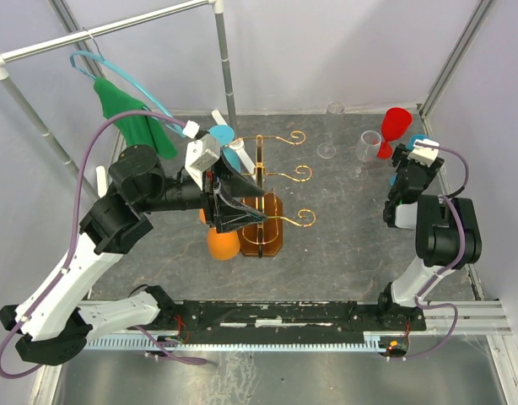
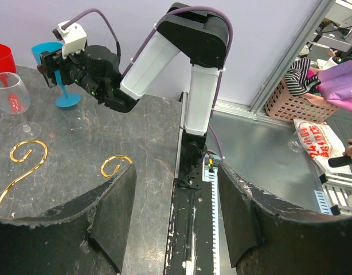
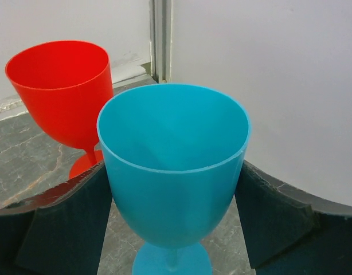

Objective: Take the wine glass off the wine glass rack

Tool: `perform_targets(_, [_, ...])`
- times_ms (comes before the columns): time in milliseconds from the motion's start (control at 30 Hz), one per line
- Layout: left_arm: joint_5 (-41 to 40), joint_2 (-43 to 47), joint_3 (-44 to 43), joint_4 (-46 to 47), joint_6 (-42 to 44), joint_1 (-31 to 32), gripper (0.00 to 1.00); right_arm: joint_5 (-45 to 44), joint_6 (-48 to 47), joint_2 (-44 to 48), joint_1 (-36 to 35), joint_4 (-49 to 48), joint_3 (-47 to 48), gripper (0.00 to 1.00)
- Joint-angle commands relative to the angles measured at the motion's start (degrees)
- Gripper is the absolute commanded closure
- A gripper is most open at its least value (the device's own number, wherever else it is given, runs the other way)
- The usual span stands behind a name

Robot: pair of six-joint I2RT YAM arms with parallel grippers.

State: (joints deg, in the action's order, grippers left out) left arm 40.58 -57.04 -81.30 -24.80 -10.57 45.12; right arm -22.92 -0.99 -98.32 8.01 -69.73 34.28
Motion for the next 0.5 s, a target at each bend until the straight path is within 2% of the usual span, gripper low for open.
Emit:
perform_targets(0, [-0.1, 0.0, 0.0, 1.0, 2.1, 0.1, 0.34, 0.9, -4.2, -2.6, -0.9, -8.3, 1.3, 0.14])
perform_targets(167, [-0.2, 0.1, 0.1, 0.5, 2.2, 0.1, 0.34, 0.4, -5.5, -6.2, -1.6, -12.7, 0.1, 0.13])
perform_targets(467, [-0.9, 0.2, -0.3, -0.1, 2.5, 0.2, 0.34, -0.8, -4.1, -7.2, -1.8, -12.8, -1.5, 0.12])
